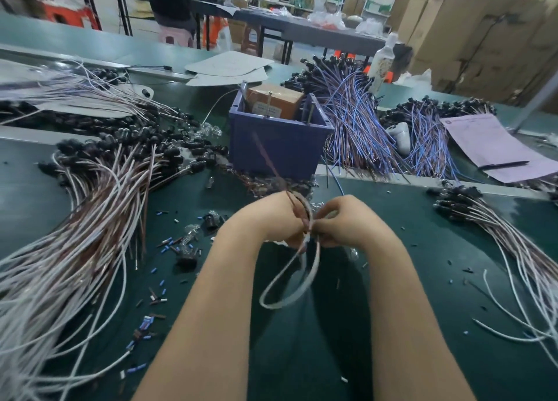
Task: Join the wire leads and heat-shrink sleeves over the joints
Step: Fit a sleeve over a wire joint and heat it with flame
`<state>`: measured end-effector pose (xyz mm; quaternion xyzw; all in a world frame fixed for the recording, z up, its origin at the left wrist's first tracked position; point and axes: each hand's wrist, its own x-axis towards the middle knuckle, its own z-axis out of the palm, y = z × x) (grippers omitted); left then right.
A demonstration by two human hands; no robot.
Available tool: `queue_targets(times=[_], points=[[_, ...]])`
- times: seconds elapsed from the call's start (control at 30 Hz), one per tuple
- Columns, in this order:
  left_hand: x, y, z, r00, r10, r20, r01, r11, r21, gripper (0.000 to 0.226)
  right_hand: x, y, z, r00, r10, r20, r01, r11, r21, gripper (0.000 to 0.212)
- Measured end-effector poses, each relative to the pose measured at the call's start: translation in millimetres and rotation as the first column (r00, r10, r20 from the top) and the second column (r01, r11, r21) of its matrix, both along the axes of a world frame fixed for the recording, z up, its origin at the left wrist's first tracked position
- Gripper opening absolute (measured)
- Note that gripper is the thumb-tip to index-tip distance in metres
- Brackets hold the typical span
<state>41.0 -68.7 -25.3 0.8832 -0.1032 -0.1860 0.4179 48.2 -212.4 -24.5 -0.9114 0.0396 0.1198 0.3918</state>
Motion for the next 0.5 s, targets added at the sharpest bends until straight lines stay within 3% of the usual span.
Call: queue_targets(times=[0.1, 0.17, 0.23, 0.37, 0.43, 0.5], points=[[-8.2, -0.8, -9.0, 0.993, 0.081, -0.09, -0.097, 0.977, -0.191, 0.027, 1.3, -0.9, -1.5, 0.987, -0.074, 0.141, 0.046, 0.98, 0.194, 0.014], [-9.3, -2.5, -17.3, 0.963, 0.269, -0.026, -0.265, 0.923, -0.278, 0.023, 0.0, 3.8, -3.0, 0.979, -0.131, 0.155, 0.061, 0.917, 0.394, 0.015], [-8.2, -6.6, -25.4, 0.931, 0.362, 0.044, -0.324, 0.878, -0.353, 0.03, -1.8, 12.9, -6.0, 0.969, -0.199, 0.146, 0.082, 0.818, 0.57, 0.011], [-9.4, -12.8, -35.3, 0.929, 0.365, 0.066, -0.296, 0.837, -0.46, 0.023, 0.4, 21.9, -15.3, 0.931, -0.27, 0.245, 0.097, 0.831, 0.548, 0.006], [-8.1, -13.3, -38.6, 0.904, 0.41, 0.122, -0.315, 0.831, -0.458, 0.02, 1.5, 20.3, -18.0, 0.946, -0.259, 0.197, 0.106, 0.818, 0.565, 0.008], [-8.2, -13.4, -39.7, 0.899, 0.429, 0.082, -0.331, 0.791, -0.515, 0.01, 2.0, 16.5, -20.0, 0.964, -0.235, 0.122, 0.12, 0.799, 0.589, 0.006]])
